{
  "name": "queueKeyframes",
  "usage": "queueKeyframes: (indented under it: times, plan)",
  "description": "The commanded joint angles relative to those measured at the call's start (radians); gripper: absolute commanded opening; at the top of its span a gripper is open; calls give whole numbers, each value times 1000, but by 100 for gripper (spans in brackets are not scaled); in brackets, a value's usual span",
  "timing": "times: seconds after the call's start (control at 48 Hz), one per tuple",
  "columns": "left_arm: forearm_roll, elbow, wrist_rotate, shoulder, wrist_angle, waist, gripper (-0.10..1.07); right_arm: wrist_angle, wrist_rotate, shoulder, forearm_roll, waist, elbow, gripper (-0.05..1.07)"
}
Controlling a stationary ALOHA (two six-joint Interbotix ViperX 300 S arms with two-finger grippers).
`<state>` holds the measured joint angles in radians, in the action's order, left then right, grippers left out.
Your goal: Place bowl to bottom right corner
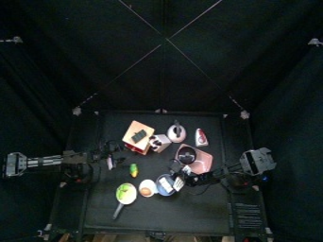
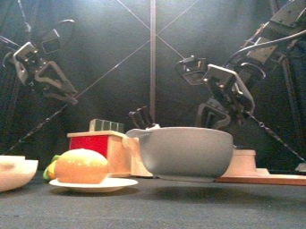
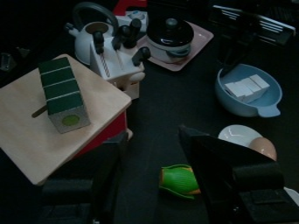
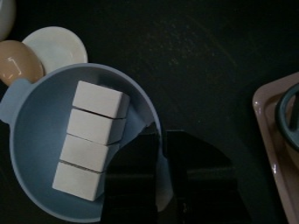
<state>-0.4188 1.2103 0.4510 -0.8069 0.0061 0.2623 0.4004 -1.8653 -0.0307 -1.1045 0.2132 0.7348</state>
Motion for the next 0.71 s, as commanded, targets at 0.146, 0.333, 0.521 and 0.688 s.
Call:
queueKeyframes:
  times: [0.146, 0.333, 0.521, 0.688]
  plan:
    - [0, -14, 2, 0, -5, 2, 87, 109, -5, 78, 103, 71, -6, 43]
    - [0, -14, 2, 0, -5, 2, 87, 236, -21, 114, 212, 163, -5, 43]
    - [0, -14, 2, 0, -5, 3, 87, 353, -26, 120, 331, 236, -8, 43]
    - [0, -14, 2, 2, -5, 2, 87, 410, -32, 120, 407, 282, -11, 43]
